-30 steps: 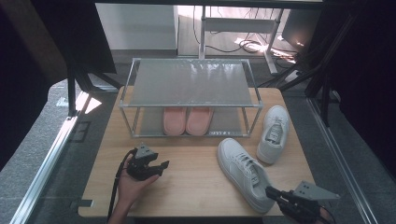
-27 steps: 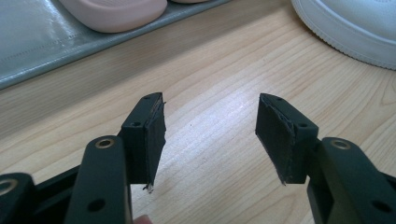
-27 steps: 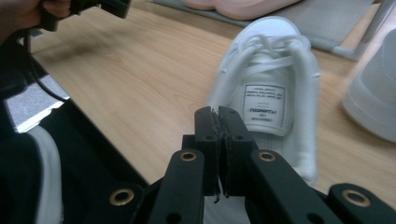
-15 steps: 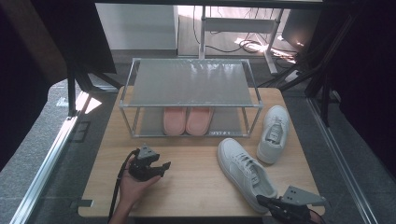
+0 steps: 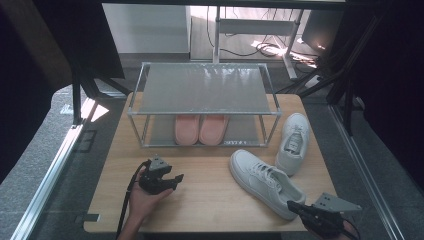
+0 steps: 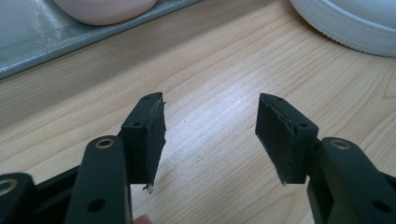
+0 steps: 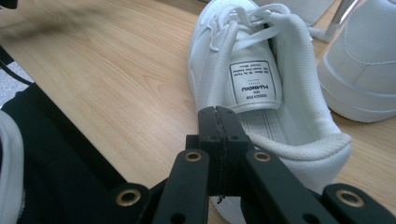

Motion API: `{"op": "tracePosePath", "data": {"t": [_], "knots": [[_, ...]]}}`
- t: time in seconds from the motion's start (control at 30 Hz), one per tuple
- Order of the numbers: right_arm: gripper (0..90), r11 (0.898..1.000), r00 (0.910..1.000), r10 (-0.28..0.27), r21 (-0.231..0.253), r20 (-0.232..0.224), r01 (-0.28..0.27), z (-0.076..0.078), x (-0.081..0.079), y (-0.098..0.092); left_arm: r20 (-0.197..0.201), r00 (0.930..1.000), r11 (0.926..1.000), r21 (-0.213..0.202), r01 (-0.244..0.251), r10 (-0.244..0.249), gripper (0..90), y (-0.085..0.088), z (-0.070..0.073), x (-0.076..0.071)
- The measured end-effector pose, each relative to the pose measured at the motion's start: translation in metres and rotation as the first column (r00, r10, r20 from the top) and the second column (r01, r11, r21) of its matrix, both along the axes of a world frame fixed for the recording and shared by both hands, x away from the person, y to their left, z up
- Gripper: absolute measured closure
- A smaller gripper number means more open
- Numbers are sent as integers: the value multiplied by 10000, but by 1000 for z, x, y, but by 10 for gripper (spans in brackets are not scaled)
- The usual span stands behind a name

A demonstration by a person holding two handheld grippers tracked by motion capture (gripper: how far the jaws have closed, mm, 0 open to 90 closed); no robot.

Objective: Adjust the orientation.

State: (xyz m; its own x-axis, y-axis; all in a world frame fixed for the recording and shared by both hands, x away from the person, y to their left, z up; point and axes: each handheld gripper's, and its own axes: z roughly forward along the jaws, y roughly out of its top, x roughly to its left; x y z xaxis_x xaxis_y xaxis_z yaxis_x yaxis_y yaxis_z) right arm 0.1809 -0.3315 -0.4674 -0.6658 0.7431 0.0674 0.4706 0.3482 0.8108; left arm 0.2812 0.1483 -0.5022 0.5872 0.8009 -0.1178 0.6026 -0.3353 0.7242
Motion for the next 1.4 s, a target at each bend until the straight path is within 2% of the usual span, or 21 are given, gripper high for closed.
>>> {"op": "tracePosePath", "data": {"t": [0.27, 0.37, 0.5, 0.6, 0.8, 1.03, 1.2, 1.4], "knots": [[900, 9997, 9999, -70, 251, -103, 72, -1, 4, -6, -48, 10000, 10000, 0, -52, 52, 434, 2, -2, 1], [900, 9997, 9999, -141, 204, -87, 143, -1, 4, -7, -43, 10000, 10000, 5, -35, 35, 435, 1, -2, 1], [883, 9996, 9997, -226, 196, 120, 223, 2, 4, -6, -47, 10000, 10000, -24, -10, 9, 435, 1, -2, 1], [865, 9991, 9986, -340, 263, 393, 330, 11, 5, -7, -25, 10000, 10000, -41, -5, 5, 435, 1, -1, 1], [773, 9994, 9965, -344, 129, 764, 335, 30, 27, -13, -30, 10000, 10000, -71, -24, 24, 435, 2, -1, 1], [649, 9999, 9958, -126, 71, 907, 120, 37, 55, -14, -33, 10000, 9999, -113, -60, 59, 436, 4, -1, 1], [628, 9998, 9970, -186, 62, 747, 182, 35, 70, -15, -49, 10000, 9998, -214, -26, 25, 436, 4, -1, 1], [623, 9998, 9970, -222, 17, 748, 221, 36, 76, -12, -36, 10000, 9998, -178, -55, 55, 436, 5, 0, 1]]}}
